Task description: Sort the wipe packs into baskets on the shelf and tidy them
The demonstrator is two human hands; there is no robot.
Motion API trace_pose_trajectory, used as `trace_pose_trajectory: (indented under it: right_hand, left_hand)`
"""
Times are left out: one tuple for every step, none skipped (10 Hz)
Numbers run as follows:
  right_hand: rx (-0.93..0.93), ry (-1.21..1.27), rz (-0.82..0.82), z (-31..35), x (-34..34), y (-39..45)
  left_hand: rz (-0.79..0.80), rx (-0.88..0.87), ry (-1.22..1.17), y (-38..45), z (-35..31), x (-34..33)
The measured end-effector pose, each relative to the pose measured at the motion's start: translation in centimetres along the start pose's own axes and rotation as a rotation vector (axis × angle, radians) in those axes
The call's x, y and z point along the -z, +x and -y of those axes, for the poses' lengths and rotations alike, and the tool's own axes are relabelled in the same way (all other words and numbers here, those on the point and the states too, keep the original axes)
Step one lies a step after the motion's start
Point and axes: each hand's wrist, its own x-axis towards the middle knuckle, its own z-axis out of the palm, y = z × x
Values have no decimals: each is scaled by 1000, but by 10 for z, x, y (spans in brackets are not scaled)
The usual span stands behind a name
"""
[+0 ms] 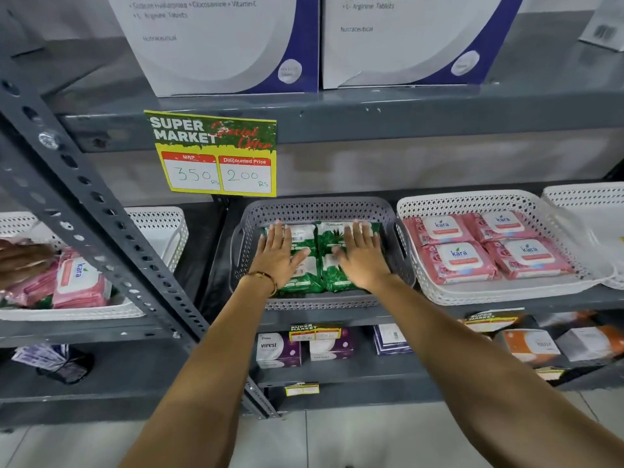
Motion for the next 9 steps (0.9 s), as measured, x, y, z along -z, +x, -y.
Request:
trace_pose_trajectory:
  right_hand:
    - [-61, -38, 72, 4, -12, 14]
    - [-72, -72, 112, 1, -19, 25]
    - [-68, -84, 102, -2, -27, 28]
    - [-76, -80, 116, -3, -32, 31]
    - [-69, -62, 136, -4, -34, 32]
    - [-69, -51, 153, -3, -32, 32]
    - [-74, -53, 185, -2, -27, 32]
    - [-63, 13, 157, 0, -17, 25]
    - [-13, 48, -47, 1, -2, 13]
  left_hand:
    - [10, 39, 61, 13, -3, -11]
    - [21, 41, 91, 23, -4, -20]
    - [60, 14, 96, 29, -2, -27]
    - [85, 16, 81, 29, -2, -29]
    - [112, 21, 82, 30, -4, -30]
    - [116, 20, 90, 28, -4, -28]
    - [148, 30, 122, 29, -5, -22]
    - [199, 58, 100, 26, -12, -10]
    - [121, 33, 67, 18, -24, 3]
